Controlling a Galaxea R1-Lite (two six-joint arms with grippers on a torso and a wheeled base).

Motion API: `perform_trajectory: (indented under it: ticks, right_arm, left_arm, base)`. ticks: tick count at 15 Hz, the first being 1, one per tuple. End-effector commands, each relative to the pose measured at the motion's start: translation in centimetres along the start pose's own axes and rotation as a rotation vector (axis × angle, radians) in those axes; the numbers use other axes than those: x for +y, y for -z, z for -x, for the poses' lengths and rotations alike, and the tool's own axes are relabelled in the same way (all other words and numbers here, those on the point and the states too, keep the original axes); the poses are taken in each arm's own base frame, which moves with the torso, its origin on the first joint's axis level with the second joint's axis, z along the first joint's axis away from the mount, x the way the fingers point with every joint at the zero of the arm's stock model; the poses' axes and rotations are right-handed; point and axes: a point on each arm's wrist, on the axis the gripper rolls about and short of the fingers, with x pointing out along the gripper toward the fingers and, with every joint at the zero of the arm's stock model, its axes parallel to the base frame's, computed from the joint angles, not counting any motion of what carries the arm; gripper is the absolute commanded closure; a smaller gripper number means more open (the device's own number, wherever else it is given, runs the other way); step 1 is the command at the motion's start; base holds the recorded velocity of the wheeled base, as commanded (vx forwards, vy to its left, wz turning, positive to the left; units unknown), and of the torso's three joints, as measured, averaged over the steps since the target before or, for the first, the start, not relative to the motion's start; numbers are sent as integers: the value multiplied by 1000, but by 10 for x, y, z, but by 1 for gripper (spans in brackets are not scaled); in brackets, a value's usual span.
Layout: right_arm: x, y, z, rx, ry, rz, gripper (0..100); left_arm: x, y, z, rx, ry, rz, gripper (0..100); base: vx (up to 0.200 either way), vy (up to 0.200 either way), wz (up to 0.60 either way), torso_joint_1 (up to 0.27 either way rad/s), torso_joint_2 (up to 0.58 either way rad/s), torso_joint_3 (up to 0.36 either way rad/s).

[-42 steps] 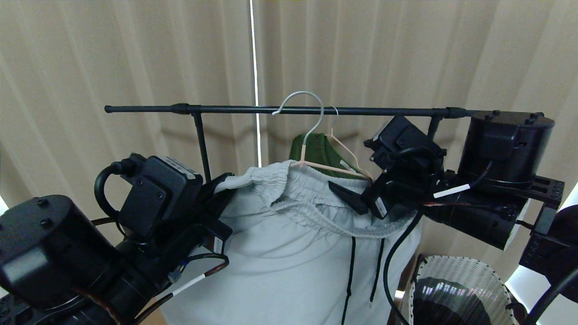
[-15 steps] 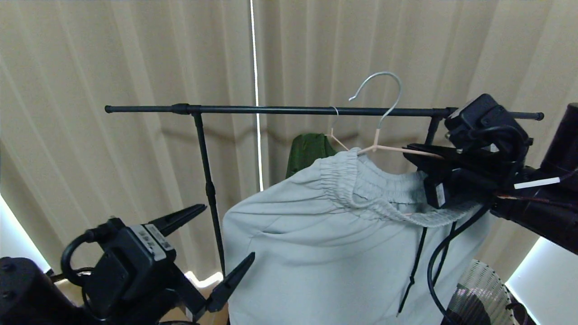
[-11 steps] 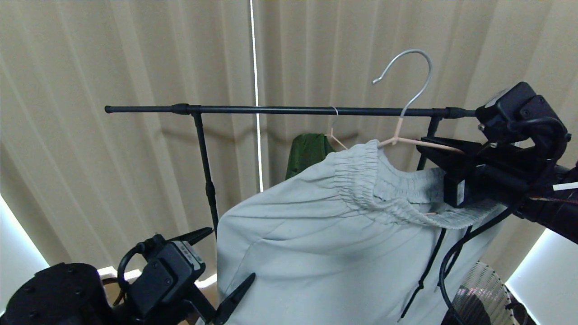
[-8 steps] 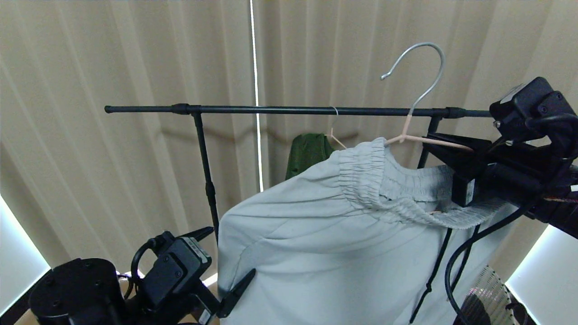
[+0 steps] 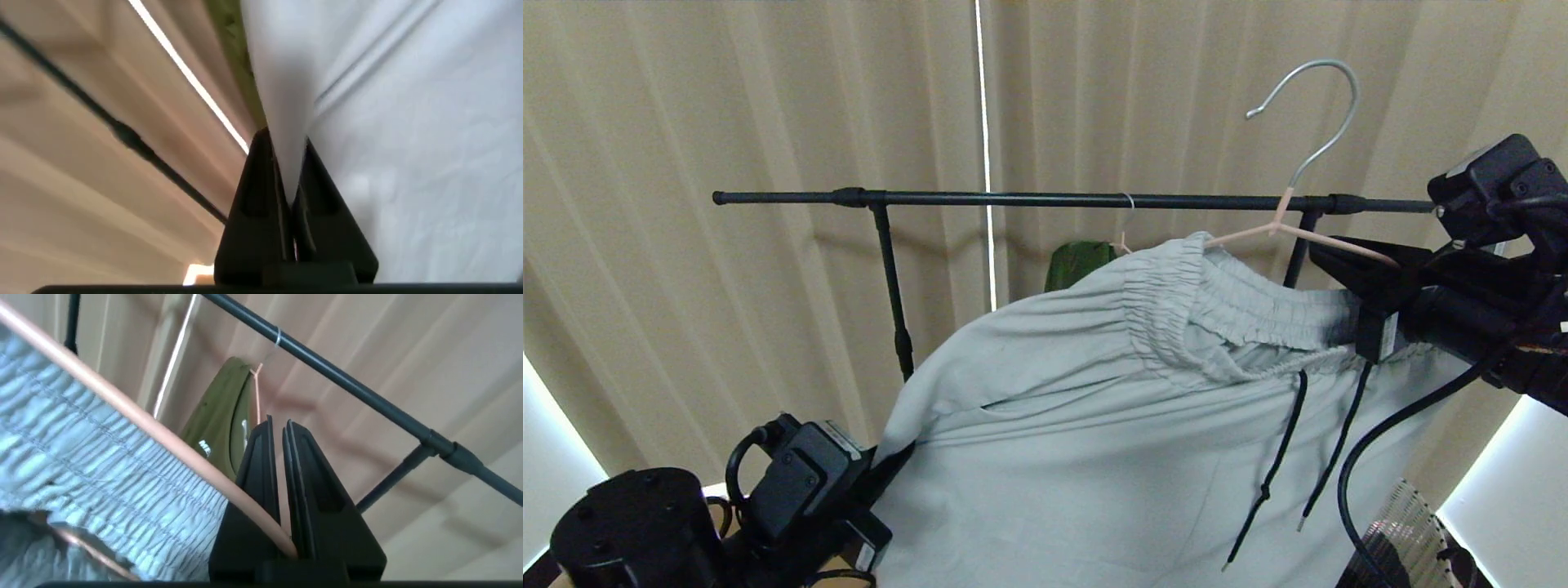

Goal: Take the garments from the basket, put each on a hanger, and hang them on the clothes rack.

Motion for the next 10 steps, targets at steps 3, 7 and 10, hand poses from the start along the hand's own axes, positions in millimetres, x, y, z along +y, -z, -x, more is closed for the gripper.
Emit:
perform_trajectory:
  ticks: [3, 7, 10]
  right_arm:
    - [-6, 4, -2, 23, 25, 2, 100]
    - [-5, 6, -5, 30, 23, 4, 100]
    - [-7, 7, -5, 49, 42, 11, 100]
  left_arm:
    - [16, 6, 0, 25, -79, 16, 100]
    - [19, -1, 5, -14, -88, 17, 0]
    - [18, -8, 10, -64, -56, 13, 0]
  base:
    - [0, 0, 0, 0, 0, 0]
    - [0, 0, 0, 0, 0, 0]
    - [0, 0, 0, 0, 0, 0]
